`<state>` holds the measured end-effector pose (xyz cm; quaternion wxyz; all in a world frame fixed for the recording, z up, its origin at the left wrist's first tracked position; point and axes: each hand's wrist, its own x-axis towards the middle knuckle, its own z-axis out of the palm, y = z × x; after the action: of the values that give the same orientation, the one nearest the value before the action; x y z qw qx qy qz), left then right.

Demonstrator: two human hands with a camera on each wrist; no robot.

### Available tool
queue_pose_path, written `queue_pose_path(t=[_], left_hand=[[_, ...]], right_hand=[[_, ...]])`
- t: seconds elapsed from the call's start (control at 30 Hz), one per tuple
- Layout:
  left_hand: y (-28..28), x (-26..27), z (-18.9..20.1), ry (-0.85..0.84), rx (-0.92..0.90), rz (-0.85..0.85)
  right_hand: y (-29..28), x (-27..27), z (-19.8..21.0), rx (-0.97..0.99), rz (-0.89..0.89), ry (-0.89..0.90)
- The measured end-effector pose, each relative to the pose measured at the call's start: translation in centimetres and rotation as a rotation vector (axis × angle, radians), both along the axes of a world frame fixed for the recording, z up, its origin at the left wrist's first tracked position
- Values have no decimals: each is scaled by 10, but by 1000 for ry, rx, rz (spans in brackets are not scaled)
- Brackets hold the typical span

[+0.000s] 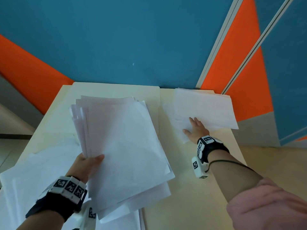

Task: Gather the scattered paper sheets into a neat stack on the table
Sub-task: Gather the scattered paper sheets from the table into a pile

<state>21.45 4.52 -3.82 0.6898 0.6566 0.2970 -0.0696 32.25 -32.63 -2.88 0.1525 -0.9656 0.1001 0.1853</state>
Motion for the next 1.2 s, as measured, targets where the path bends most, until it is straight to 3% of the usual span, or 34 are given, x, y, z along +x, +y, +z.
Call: queue_pose_path(t=[0.13, 0.27, 0.43, 0.7, 1.03, 1.2], left_hand=[[8, 10, -6, -30, 1, -2], [9, 14, -6, -49, -10, -3], [10, 15, -6, -64, -27, -6], [9, 14, -11, -54, -50, 9], [7, 5, -9, -26, 1, -9], [5, -2, 0, 15, 30, 25]], right_hand=[[0, 11, 4, -116, 36, 92], [-2, 7, 14, -260, 261, 172], [-23, -11, 6, -174, 269, 347], [-14, -30, 4, -403, 425, 125], [-7, -40, 0, -228, 189, -163], [10, -40, 50, 267, -39, -275]])
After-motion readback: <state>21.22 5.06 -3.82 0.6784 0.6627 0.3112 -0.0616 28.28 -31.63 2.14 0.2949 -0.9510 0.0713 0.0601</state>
